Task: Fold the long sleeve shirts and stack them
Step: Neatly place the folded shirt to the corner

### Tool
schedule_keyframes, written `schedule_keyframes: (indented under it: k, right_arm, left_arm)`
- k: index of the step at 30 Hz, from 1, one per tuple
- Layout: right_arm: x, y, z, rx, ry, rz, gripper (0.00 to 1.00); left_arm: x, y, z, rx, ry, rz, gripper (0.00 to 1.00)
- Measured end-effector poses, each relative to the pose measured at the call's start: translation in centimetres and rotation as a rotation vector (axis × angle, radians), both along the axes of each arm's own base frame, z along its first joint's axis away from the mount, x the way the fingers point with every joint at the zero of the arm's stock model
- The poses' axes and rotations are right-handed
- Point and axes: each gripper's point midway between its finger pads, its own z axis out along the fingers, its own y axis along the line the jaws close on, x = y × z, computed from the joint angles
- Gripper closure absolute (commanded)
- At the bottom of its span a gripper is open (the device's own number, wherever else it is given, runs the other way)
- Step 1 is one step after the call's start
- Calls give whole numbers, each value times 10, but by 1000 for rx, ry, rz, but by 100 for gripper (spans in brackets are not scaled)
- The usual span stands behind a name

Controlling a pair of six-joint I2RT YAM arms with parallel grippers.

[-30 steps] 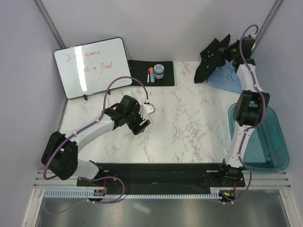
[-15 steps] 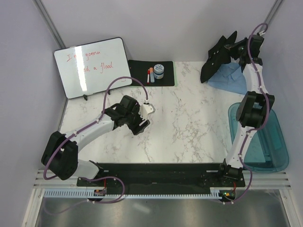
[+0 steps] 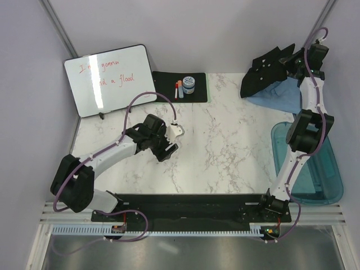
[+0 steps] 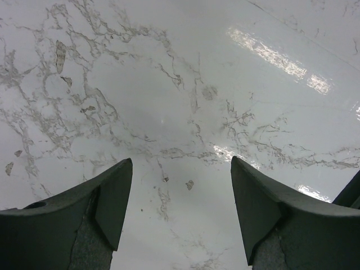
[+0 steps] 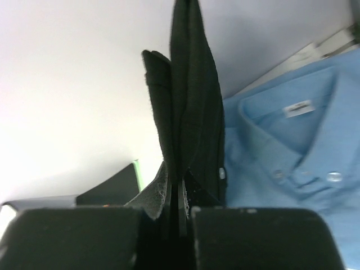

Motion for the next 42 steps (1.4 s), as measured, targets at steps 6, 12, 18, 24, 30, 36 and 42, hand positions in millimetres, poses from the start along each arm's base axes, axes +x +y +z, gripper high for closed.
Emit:
schedule_keyframes:
  k: [6,12,18,24,30,36,42]
  right_arm:
    - [-7,-29,-9,-123,25,-25,100]
    - [-7,-50,-36,-246,72,-16,100]
    - [-5,-63,-85,-348,151,25,100]
    - [-8,-80,-112,-454,203,53,100]
    - [-10,-88,-115,-537,214,74,72]
    - [-13,-105,-117,-644,252,54,22]
    - [-17,-108,-99,-724,242,69,2]
  left_arm:
    - [-2,1,-8,19,28,-1,22]
    - [4,-2,-6,20,21,-7,22]
    - [4,-2,-5,23,24,-9,22]
    - [2,0,-6,30,34,-9,23]
    - [-1,1,-9,39,48,-9,22]
    - [-4,2,-9,44,64,-12,21]
    - [-4,3,-3,32,86,2,20]
